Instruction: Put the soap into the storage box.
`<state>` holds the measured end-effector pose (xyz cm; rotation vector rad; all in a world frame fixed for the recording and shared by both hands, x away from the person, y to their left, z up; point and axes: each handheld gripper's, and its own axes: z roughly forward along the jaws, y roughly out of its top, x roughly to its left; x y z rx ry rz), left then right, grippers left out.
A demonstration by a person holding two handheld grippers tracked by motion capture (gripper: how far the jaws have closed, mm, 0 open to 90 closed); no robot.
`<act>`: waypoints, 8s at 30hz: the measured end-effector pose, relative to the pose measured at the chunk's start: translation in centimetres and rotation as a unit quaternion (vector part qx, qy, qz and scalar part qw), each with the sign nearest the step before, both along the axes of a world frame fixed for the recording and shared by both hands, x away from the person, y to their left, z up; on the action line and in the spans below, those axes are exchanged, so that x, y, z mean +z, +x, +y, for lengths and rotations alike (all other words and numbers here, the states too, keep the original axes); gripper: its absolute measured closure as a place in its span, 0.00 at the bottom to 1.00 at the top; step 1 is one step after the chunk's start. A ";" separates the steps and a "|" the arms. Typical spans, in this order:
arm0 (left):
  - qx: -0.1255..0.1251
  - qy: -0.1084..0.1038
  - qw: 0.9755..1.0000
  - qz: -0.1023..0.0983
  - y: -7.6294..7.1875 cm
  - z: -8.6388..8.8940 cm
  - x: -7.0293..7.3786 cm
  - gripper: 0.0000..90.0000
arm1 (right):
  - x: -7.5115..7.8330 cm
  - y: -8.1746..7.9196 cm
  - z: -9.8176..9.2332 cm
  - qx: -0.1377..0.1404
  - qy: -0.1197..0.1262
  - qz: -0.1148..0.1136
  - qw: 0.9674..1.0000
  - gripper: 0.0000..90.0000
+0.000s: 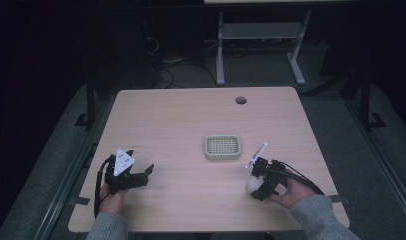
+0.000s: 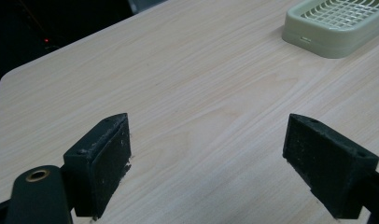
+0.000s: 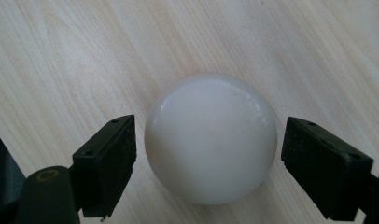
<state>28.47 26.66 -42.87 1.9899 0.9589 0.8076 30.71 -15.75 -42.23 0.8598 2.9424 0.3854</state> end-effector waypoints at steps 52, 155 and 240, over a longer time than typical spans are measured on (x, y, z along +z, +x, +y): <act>0.000 -0.003 1.000 0.001 0.2 -0.1 -0.1 0.17 | -1.8 0.2 1.0 0.010 -0.041 0.005 0.999 0.26; -0.004 0.002 1.000 0.001 0.4 -0.8 0.0 0.17 | 6.3 12.0 7.6 0.025 -0.005 0.004 1.000 0.26; -0.003 0.002 1.000 0.001 0.5 -0.7 0.1 0.16 | 0.9 15.6 10.8 0.002 -0.038 0.031 0.999 0.26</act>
